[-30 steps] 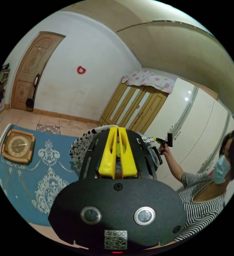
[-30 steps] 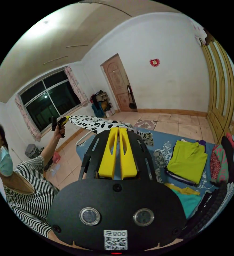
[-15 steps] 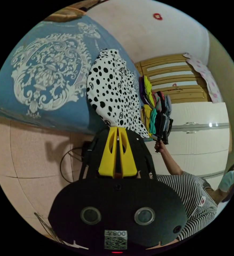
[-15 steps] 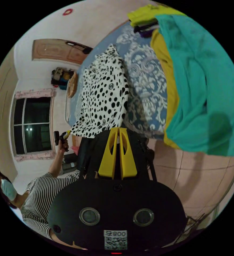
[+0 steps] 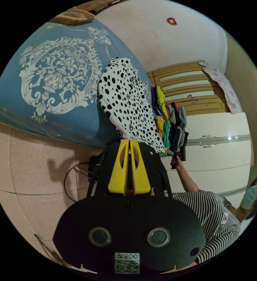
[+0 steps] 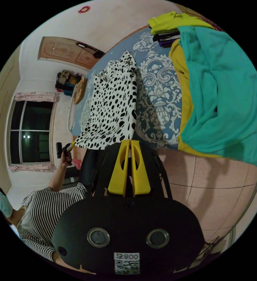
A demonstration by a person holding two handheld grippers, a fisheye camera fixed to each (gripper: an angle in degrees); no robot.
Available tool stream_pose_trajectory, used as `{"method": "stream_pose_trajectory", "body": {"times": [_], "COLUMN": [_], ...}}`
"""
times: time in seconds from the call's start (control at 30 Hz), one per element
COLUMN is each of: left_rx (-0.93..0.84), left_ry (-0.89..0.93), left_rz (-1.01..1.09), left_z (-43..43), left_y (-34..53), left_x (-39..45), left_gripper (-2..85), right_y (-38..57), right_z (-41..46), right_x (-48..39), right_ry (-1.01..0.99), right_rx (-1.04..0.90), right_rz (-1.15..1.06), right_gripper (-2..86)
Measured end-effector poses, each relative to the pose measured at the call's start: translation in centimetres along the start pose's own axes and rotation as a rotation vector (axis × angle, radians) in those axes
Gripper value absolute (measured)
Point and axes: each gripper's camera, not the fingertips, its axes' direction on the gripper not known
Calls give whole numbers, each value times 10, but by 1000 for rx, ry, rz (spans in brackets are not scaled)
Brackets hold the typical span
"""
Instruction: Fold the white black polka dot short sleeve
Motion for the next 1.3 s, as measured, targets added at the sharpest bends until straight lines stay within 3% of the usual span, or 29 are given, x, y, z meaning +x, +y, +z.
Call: {"method": "stream_pose_trajectory", "body": {"times": [0.33,0.67,0.93,1.3], "left_rx": [-3,162,125,167], "left_ry": [-15,-5,-54,-138], "left_rz": [-97,-140,-17,-26], "left_z": [-1,-44,-15,22], "left_y": [-52,-145,-325,-534], "left_x": [-64,-102,-86,-99], "left_gripper": [25,73,78,83], "right_y": [-47,-99,-265,-504], "right_z": [47,56,63,101], "right_x": [29,28,-46,-105], "right_ry": [-17,75,67,148], "right_rx": [-18,38,142,145], "right_rz": [116,150,-114,-236], "right_gripper": [4,6,34,68]}}
